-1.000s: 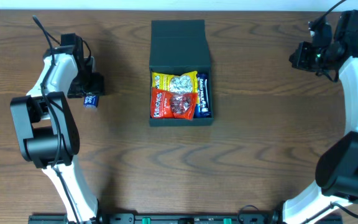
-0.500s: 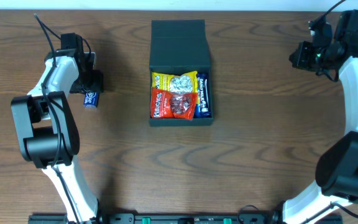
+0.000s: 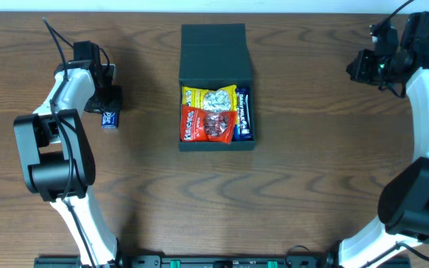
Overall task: Pack container
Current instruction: 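Carry the Eclipse tin into the box beside the Dairy Milk bar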
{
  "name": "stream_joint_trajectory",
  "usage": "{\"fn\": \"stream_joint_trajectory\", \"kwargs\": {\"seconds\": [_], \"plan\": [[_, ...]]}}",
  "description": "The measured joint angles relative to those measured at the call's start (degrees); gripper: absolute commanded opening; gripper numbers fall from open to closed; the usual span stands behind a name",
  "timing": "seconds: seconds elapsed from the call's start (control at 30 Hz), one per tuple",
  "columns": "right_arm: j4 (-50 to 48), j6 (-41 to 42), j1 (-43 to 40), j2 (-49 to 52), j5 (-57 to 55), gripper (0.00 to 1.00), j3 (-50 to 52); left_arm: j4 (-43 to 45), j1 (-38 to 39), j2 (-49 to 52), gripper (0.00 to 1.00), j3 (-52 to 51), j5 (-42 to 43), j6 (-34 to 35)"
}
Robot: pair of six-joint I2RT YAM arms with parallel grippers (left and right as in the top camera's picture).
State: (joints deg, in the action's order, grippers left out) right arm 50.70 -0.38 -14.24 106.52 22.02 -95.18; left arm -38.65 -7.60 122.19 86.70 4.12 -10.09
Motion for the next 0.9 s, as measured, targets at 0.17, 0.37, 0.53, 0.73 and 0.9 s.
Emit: {"fn": "stream_joint_trajectory", "kwargs": {"seconds": [0.17,0.37,0.53,0.73,0.9], "plan": [[0.5,0.0,0.0,0.0,0.0,0.06,0.0,-3.7,0.1,0.0,0.06,1.0,0.0,3.1],[0.4,0.0,0.0,0.0,0.0,0.06,0.0,-13.1,1.8,0.0,0.06,13.0,3.3,4.7],[-0.1,0.0,0.0,0.0,0.0,0.06,0.0,-13.8,9.4,-0.2,0.06,28.1,11.1,-3.5],[-0.1,0.0,0.0,0.0,0.0,0.06,0.0,-12.3,21.1,-0.2,0.06,29.1,13.6,-3.2],[-0.1,0.0,0.0,0.0,0.0,0.06,0.0,-12.7,28.5,-0.2,0.06,29.1,11.9,8.2]]}}
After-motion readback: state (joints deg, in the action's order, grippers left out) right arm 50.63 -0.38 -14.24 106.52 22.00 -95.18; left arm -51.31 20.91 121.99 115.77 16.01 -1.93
